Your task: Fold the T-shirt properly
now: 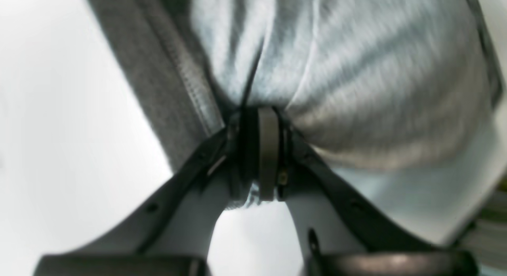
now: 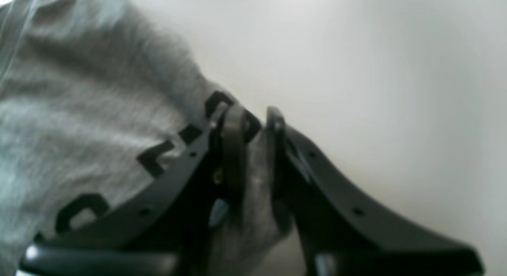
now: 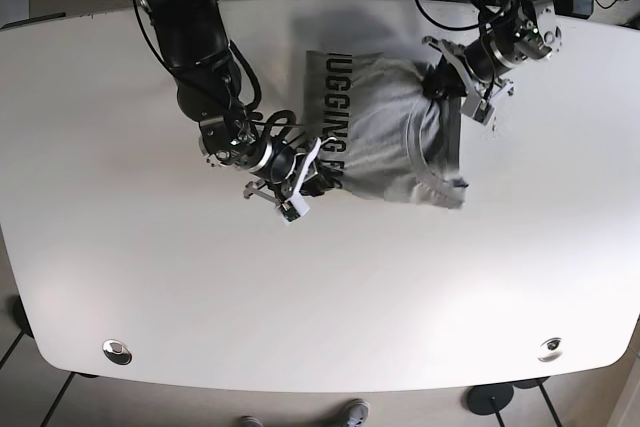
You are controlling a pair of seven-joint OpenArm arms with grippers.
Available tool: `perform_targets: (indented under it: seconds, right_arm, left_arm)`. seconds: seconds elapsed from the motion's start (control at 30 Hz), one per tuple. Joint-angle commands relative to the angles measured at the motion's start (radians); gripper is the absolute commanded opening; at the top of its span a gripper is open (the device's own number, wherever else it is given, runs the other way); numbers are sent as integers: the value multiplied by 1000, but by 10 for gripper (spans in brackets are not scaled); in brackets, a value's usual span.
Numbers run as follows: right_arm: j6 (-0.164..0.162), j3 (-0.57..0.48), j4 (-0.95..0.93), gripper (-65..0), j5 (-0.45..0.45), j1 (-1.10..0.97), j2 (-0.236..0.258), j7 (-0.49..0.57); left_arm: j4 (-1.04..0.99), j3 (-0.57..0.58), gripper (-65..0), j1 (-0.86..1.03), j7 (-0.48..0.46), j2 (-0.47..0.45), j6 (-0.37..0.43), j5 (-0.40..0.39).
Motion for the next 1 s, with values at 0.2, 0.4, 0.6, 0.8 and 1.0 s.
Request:
perform_targets:
  seconds: [0.2, 0.4, 0.6, 0.8, 1.0]
  right_arm:
    - [-2, 1, 122, -563, 285, -83, 166, -14]
    - [-4, 1, 252, -563, 310, -189, 218, -14]
    - [-76, -4, 339, -563, 308, -258, 209, -14]
    - [-102, 1, 430, -563, 316, -259, 209, -56]
    - [-102, 160, 514, -563, 310, -345, 208, -112]
  left_arm:
    - [-351, 220, -607, -356, 19, -76, 14, 40]
    - [-523, 332, -606, -552, -50, -87, 14, 64]
    - [-504, 347, -606, -606, -87, -77, 14, 218]
    - [-332, 341, -575, -612, -80, -83, 14, 218]
    - [-243, 342, -447, -598, -86, -22, 108, 216]
